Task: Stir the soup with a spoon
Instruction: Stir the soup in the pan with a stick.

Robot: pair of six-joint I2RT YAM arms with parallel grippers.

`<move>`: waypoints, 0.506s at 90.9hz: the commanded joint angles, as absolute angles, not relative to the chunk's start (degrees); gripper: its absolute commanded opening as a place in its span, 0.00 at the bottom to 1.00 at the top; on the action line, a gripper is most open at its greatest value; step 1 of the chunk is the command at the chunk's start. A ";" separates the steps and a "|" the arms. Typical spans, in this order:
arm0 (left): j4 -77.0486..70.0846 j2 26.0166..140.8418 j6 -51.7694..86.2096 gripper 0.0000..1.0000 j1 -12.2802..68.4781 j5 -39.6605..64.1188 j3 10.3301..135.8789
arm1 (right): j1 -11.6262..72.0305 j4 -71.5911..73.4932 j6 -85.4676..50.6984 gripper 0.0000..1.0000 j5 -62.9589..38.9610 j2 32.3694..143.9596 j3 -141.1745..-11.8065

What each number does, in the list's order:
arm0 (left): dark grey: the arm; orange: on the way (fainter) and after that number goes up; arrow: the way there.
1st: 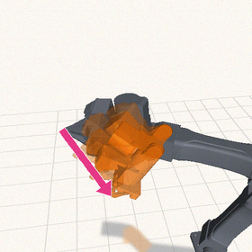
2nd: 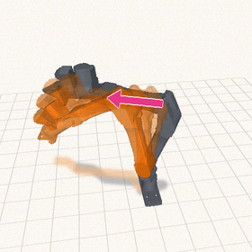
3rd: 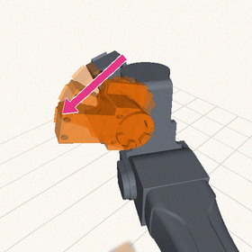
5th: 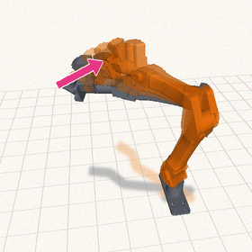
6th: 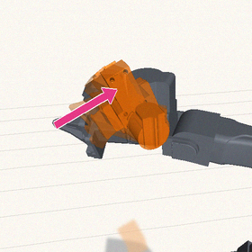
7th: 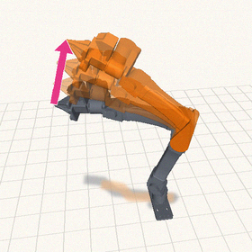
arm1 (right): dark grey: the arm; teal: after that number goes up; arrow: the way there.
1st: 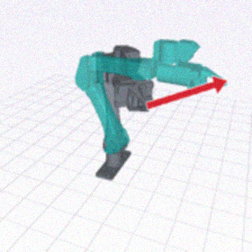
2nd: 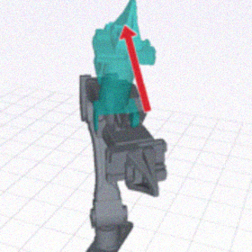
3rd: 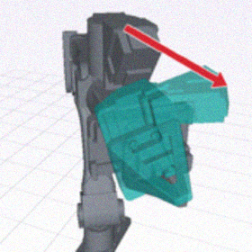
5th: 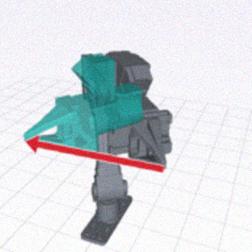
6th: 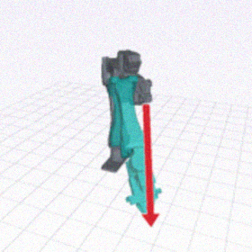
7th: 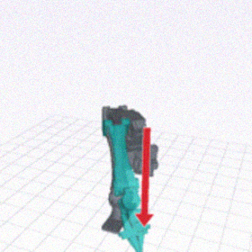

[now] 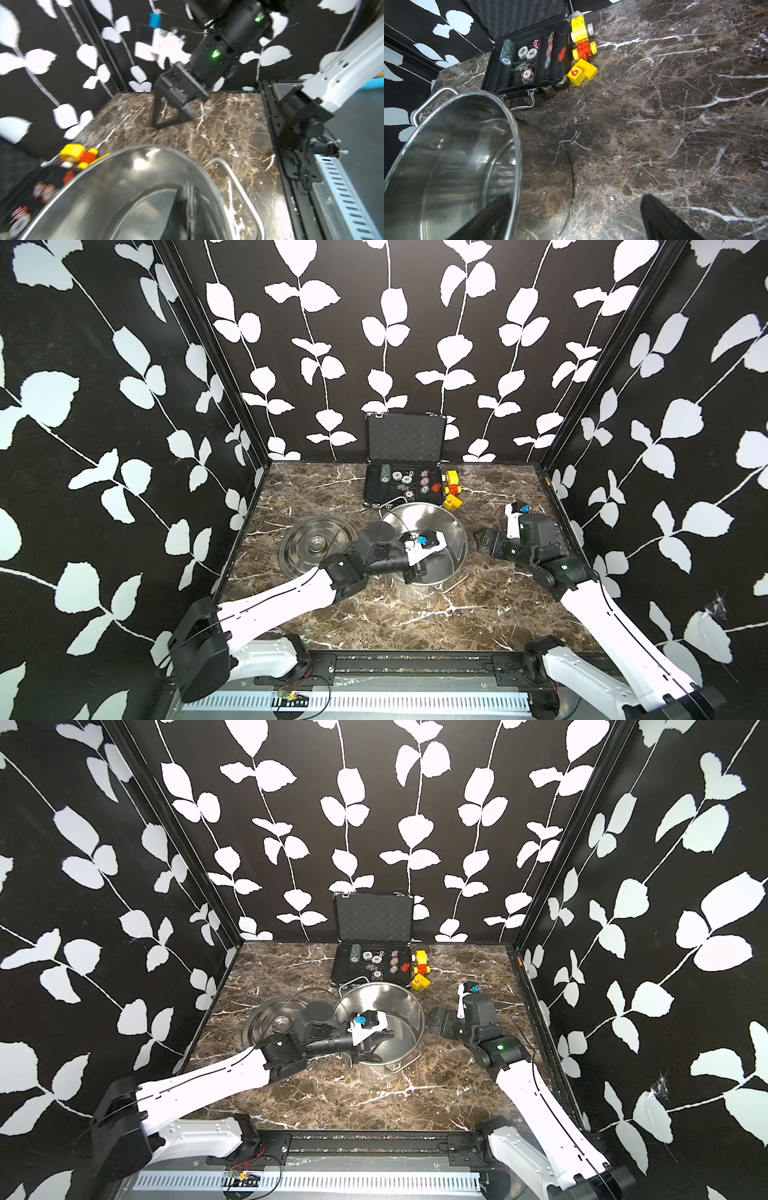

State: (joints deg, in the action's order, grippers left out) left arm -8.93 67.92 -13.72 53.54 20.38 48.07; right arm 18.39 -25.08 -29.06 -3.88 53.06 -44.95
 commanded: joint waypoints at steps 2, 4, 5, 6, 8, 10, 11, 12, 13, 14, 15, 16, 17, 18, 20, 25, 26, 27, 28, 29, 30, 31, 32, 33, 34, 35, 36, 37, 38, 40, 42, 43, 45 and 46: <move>-11.66 62.77 -9.78 0.00 47.92 18.09 45.33 | 18.72 -22.60 -29.53 0.99 -4.71 53.16 -44.82; -11.99 62.01 -9.30 0.00 47.07 17.95 44.86 | 18.72 -22.59 -29.49 0.99 -4.74 53.24 -44.89; -12.06 61.72 -9.18 0.00 46.69 17.81 44.67 | 18.72 -22.59 -29.47 0.99 -4.74 53.25 -44.90; -12.09 61.36 -9.03 0.00 46.37 17.65 44.53 | 18.72 -22.59 -29.45 0.99 -4.74 53.30 -44.95; -12.12 60.80 -8.83 0.00 45.63 17.02 44.24 | 18.72 -22.59 -29.45 0.99 -4.72 53.34 -44.99; -12.13 60.29 -8.67 0.00 44.96 16.41 44.00 | 18.72 -22.59 -29.33 0.99 -4.70 53.35 -45.02; -12.13 60.07 -8.60 0.00 44.67 16.11 43.88 | 18.72 -22.59 -29.34 0.99 -4.72 53.35 -45.01; -12.04 59.96 -8.52 0.00 44.31 15.79 43.83 | 18.72 -22.59 -29.31 0.99 -4.69 53.35 -45.09; -11.95 59.78 -8.48 0.00 44.04 15.50 43.75 | 18.72 -22.59 -29.29 0.99 -4.67 53.39 -45.13; -11.87 59.68 -8.50 0.00 43.77 15.13 43.72 | 18.72 -22.63 -29.28 0.99 -4.67 53.42 -45.11; -11.82 59.59 -8.47 0.00 43.46 14.82 43.66 | 18.72 -22.61 -29.27 0.99 -4.62 53.43 -45.10; -11.71 59.50 -8.45 0.00 43.13 14.53 43.62 | 18.72 -22.60 -29.27 0.99 -4.64 53.43 -45.18; -11.66 59.41 -8.49 0.00 42.88 14.25 43.61 | 18.72 -22.59 -29.22 0.99 -4.60 53.48 -45.22; -11.59 59.33 -8.42 0.00 42.67 13.94 43.60 | 18.72 -22.59 -29.20 0.99 -4.59 53.50 -45.24; -11.60 59.28 -8.32 0.00 42.18 13.26 43.60 | 18.72 -22.63 -29.12 0.99 -4.64 53.59 -45.30; -12.15 59.34 -8.05 0.00 41.14 11.41 43.71 | 18.72 -22.68 -28.94 0.99 -4.72 53.80 -45.56; -12.27 59.42 -7.94 0.00 40.96 11.06 43.74 | 18.72 -22.68 -28.93 0.99 -4.73 53.84 -45.59; -12.46 59.55 -7.88 0.00 40.78 10.67 43.84 | 18.72 -22.68 -28.92 0.99 -4.70 53.90 -45.60; -12.56 59.61 -7.81 0.00 40.65 10.35 43.94 | 18.72 -22.68 -28.88 0.99 -4.72 53.98 -45.65; -12.87 59.78 -7.77 0.00 40.58 10.05 44.03 | 18.72 -22.72 -28.81 0.99 -4.73 54.02 -45.68; -13.07 59.95 -7.66 0.00 40.55 9.73 44.16 | 18.72 -22.79 -28.77 0.99 -4.74 54.03 -45.69; -13.39 60.12 -7.57 0.00 40.53 9.48 44.27 | 18.72 -22.82 -28.76 0.99 -4.79 54.09 -45.74; -13.64 60.38 -7.52 0.00 40.53 9.22 44.42 | 18.72 -22.75 -28.75 0.99 -4.77 54.11 -45.77; -13.94 60.65 -7.41 0.00 40.52 9.01 44.62 | 18.72 -22.76 -28.74 0.99 -4.80 54.17 -45.82; -14.26 60.91 -7.31 0.00 39.60 8.81 44.81 | 18.72 -22.72 -28.74 0.99 -4.77 54.24 -45.89; -14.47 61.22 -7.17 0.00 39.13 8.71 45.04 | 18.72 -22.70 -28.70 0.99 -4.85 54.28 -45.89; -14.71 61.55 -7.10 0.00 38.82 8.66 45.33 | 18.72 -22.69 -28.72 0.99 -4.88 54.34 -45.93; -14.87 61.97 -6.98 0.00 38.52 8.59 45.69 | 18.72 -22.68 -28.73 0.99 -4.90 54.33 -45.95; -14.95 62.45 -6.83 0.00 38.29 8.56 46.05 | 18.72 -22.59 -28.73 0.99 -4.91 54.41 -45.96; -15.08 63.21 -6.54 0.00 37.94 8.49 46.87 | 18.72 -22.57 -28.74 0.99 -4.99 54.52 -45.96; -15.24 64.19 -6.36 0.00 37.65 8.45 47.80 | 18.72 -22.47 -28.74 0.99 -5.05 54.61 -45.97; -15.27 64.74 -6.26 0.00 37.55 8.49 48.24 | 18.72 -22.44 -28.74 0.99 -5.07 54.64 -46.05; -15.42 65.89 -6.11 0.00 37.40 8.56 49.24 | 18.72 -22.38 -28.74 0.99 -5.14 54.77 -46.01; -15.53 66.61 -6.09 0.00 37.38 8.67 49.80 | 18.72 -22.35 -28.74 0.99 -5.16 54.81 -46.03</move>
